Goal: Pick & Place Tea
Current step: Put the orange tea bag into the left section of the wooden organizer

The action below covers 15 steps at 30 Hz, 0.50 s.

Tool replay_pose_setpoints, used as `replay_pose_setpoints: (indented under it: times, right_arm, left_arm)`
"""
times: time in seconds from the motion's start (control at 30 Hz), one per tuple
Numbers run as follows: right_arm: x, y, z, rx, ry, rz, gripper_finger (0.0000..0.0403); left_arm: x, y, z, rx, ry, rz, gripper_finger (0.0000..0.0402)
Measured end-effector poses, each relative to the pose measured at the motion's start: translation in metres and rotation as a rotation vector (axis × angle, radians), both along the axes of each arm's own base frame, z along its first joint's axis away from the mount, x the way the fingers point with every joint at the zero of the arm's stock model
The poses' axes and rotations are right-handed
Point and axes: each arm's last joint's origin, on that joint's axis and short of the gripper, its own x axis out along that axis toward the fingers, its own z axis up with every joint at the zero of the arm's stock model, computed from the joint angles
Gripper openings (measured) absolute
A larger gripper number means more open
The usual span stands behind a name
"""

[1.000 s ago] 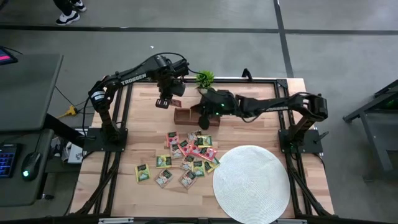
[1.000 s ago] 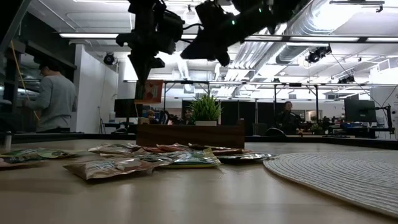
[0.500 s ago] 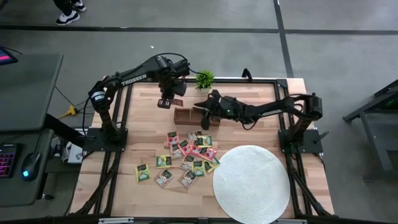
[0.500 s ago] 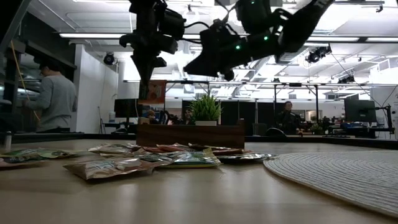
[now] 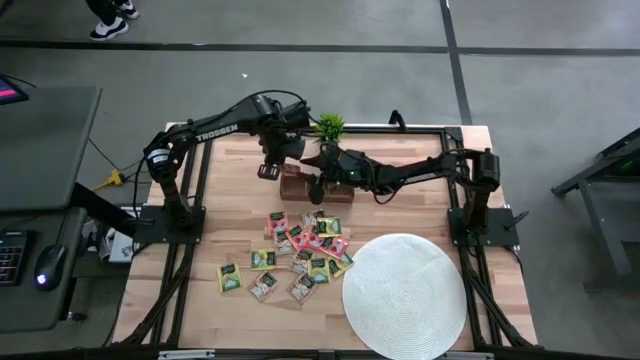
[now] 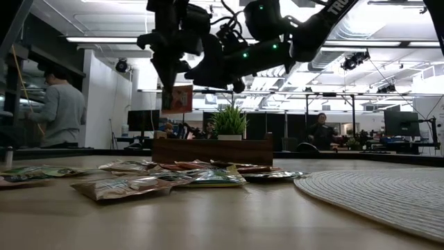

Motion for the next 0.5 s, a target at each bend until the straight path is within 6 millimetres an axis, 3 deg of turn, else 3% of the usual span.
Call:
replay_pose_setpoints:
  times: [0.5]
  right_arm:
    - [-0.003,-0.0067,-0.0085,0.033,0.077,-0.023,0.0155]
  left_arm:
    - [0.0033,0.0007,0.0006,-0.018,-0.047,0.005,0.0]
